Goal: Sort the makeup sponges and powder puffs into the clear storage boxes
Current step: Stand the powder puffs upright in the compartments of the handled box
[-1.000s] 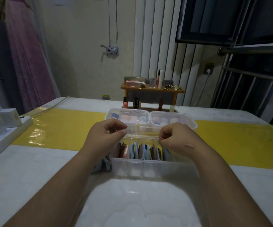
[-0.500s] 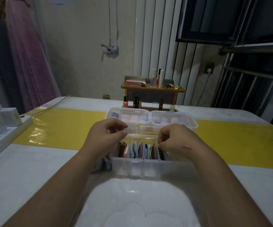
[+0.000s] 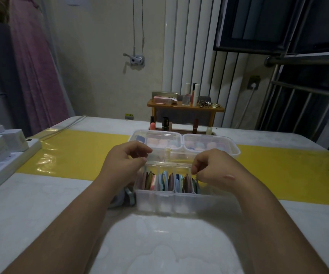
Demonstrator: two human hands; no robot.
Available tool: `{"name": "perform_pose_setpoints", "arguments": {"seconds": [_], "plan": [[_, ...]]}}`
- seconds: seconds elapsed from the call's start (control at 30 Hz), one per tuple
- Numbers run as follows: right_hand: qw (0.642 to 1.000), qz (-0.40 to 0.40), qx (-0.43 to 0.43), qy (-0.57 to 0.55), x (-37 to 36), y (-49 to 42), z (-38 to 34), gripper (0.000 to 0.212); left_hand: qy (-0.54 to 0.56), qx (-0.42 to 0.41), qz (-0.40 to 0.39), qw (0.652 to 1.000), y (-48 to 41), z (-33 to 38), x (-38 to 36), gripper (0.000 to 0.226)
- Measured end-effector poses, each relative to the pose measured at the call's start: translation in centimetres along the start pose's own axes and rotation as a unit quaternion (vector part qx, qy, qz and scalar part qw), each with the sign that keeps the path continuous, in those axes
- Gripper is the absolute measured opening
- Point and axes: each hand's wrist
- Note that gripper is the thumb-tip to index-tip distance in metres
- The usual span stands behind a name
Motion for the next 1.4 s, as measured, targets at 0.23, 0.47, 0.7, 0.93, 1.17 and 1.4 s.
{"name": "perform_pose_setpoints", "arguments": {"seconds": [0.23, 0.47, 0.7, 0.93, 1.17, 1.4], "plan": [[0.997, 0.057, 0.034, -0.031, -0.2, -0.1, 0.2, 0.022, 0.017, 0.082, 0.046, 0.995, -0.6, -0.1, 0.9, 0.045], [0.991, 0.081, 0.092, -0.060, -1.0, -0.3, 0.1, 0.028, -0.134, 0.127, 0.051, 0.982, -1.5, -2.1, 1.4, 0.024], [0.990, 0.070, 0.102, -0.065, -1.6, -0.2, -0.2, 0.032, -0.400, 0.082, -0.005, 0.913, -1.5, -3.0, 1.2, 0.022], [0.990, 0.063, 0.109, -0.060, -1.6, -0.2, -0.4, 0.029, -0.327, 0.090, 0.003, 0.941, -1.4, -2.6, 1.0, 0.008], [0.990, 0.061, 0.111, -0.066, -1.8, -0.3, -0.4, 0.028, -0.240, 0.109, 0.032, 0.964, -1.5, -2.7, 1.2, 0.005], [0.990, 0.068, 0.107, -0.057, -1.8, -0.5, -0.1, 0.026, -0.193, 0.102, 0.078, 0.973, -1.4, -2.7, 1.3, 0.008]]}}
Point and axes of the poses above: each hand's wrist, its own y-axis away from the middle knuckle, its own x-axis out of the back of the hand, z = x × y
